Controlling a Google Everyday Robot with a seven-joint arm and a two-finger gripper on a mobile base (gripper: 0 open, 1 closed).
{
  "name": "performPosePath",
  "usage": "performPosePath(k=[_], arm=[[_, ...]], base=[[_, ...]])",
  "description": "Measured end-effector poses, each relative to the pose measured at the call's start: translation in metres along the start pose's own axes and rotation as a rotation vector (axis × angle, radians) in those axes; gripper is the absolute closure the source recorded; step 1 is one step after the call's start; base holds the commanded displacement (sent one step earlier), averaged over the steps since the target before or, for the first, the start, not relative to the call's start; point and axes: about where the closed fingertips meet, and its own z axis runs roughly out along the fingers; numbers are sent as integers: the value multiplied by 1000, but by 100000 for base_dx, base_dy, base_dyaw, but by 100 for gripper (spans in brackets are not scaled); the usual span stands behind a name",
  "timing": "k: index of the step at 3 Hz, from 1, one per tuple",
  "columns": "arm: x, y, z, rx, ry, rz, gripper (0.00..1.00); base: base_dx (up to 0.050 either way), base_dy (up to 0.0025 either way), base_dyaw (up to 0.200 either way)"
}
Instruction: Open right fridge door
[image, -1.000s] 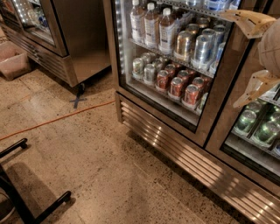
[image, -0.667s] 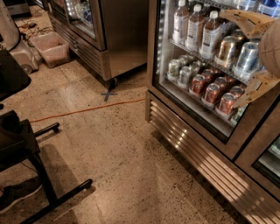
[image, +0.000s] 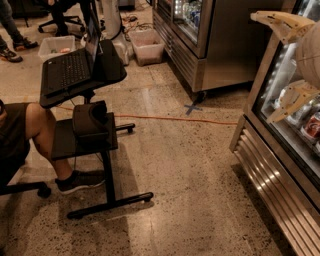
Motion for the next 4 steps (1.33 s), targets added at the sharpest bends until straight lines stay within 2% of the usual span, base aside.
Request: performPosePath(k=[1,3,4], arm=[[0,0,0,0,0,0,0],[0,0,0,0,0,0,0],[0,0,0,0,0,0,0]], base=[[-6,11,19081],[4998,1,-47],[3,-4,-19958]])
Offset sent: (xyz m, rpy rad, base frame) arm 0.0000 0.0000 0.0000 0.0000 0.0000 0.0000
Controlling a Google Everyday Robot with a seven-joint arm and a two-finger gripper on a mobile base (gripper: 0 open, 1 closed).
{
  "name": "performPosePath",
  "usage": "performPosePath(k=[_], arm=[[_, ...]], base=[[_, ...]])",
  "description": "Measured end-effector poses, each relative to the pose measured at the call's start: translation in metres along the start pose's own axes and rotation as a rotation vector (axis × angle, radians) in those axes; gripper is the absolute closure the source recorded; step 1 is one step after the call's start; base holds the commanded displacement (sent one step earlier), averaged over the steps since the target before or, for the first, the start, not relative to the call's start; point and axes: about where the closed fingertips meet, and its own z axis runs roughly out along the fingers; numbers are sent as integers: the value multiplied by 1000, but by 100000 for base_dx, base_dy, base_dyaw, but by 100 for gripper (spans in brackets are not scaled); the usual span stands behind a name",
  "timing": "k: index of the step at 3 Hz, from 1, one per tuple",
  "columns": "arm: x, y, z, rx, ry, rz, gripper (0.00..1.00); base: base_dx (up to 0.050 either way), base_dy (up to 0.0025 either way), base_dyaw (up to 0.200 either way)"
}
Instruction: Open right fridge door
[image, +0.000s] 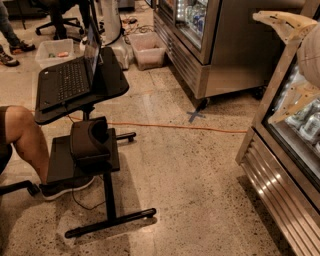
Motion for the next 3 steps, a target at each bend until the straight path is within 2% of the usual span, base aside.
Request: performPosePath(k=[3], arm=[[0,0,0,0,0,0,0]], base=[[1,-1,-19981]])
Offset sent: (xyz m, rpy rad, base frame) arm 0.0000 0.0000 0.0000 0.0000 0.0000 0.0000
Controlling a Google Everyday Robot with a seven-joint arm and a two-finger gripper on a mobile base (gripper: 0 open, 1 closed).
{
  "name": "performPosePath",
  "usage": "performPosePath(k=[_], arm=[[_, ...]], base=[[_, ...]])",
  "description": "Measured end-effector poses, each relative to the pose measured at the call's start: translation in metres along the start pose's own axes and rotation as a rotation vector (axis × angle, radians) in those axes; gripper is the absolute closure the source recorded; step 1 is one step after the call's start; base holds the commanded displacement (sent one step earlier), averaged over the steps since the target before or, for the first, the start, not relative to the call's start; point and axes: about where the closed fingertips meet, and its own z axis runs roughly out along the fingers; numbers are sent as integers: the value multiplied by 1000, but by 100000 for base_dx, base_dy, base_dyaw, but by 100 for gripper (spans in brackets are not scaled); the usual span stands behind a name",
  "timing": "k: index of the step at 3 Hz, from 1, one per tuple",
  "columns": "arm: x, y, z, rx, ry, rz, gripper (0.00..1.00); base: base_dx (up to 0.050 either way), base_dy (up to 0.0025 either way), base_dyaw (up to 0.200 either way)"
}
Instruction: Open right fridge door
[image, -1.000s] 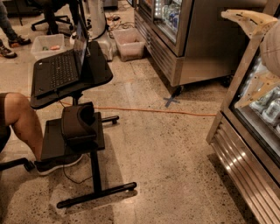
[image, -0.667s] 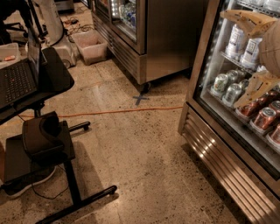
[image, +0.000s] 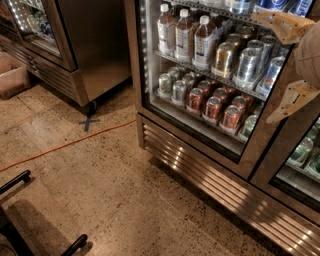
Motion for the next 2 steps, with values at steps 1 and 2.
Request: performPosePath(k=[1,2], arm=[[0,0,0,0,0,0,0],[0,0,0,0,0,0,0]], base=[[-6,8,-20097],[10,-15,-19836]])
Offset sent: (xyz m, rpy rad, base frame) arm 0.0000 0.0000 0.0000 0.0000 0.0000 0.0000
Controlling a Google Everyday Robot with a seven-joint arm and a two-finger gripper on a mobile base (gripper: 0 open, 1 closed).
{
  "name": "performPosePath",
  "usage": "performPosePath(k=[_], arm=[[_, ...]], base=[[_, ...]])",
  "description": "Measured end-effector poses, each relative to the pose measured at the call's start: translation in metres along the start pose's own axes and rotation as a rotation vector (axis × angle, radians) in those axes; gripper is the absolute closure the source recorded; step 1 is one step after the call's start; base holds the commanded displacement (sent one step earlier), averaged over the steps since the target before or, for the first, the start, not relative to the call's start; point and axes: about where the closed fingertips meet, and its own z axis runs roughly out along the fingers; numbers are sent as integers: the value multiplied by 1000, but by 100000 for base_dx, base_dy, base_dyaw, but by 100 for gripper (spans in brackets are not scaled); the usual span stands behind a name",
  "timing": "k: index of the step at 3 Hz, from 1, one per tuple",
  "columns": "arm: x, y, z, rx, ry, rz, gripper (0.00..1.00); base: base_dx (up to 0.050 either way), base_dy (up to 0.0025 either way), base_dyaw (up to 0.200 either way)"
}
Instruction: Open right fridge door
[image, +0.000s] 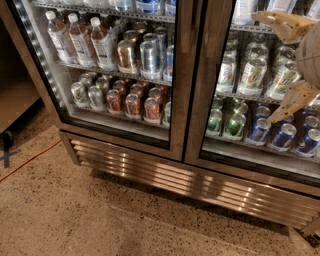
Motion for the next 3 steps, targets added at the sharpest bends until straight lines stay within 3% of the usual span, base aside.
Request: performPosePath(k=[2,3], arm=[[0,0,0,0,0,0,0],[0,0,0,0,0,0,0]], base=[[0,0,-19999],[-5001,3,-24]])
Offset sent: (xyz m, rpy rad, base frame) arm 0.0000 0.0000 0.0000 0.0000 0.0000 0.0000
